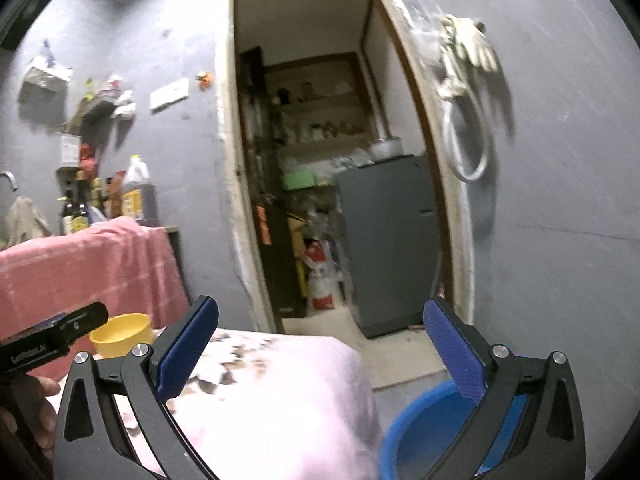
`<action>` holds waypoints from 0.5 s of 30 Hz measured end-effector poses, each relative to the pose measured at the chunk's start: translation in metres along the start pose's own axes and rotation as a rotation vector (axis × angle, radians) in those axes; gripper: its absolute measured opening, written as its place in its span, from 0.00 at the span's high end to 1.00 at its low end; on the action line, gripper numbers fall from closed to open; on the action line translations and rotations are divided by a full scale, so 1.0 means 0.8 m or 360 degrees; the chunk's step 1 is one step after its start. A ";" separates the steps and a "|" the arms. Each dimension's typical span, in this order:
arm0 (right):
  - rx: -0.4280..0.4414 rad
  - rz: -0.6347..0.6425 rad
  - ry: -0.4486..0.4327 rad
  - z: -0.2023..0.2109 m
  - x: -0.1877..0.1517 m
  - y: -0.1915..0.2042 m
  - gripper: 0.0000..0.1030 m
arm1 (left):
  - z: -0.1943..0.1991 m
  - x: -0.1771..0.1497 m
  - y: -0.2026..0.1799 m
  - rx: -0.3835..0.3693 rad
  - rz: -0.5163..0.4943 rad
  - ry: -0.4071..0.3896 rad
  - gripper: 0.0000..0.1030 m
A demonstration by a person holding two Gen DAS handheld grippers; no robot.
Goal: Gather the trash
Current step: 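Move both tools back over the table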
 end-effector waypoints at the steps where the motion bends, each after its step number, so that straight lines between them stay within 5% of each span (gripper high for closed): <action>1: 0.0023 0.0020 -0.0005 -0.002 -0.001 0.010 0.00 | 0.007 -0.002 0.009 0.0037 0.0003 -0.0025 0.03; 15: 0.0258 0.0240 -0.0091 -0.001 -0.016 0.101 0.00 | 0.058 -0.014 0.096 0.0284 -0.0032 -0.0184 0.02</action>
Point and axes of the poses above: each gripper's, at about its wrist camera, not at the fingertips, and z roughly against the way its jaws point, y to its left, x to its top, the point moved 3 cm from there along -z, roughly the way its jaws point, and after that the axes turned 7 degrees about x, right-handed, at the moved point
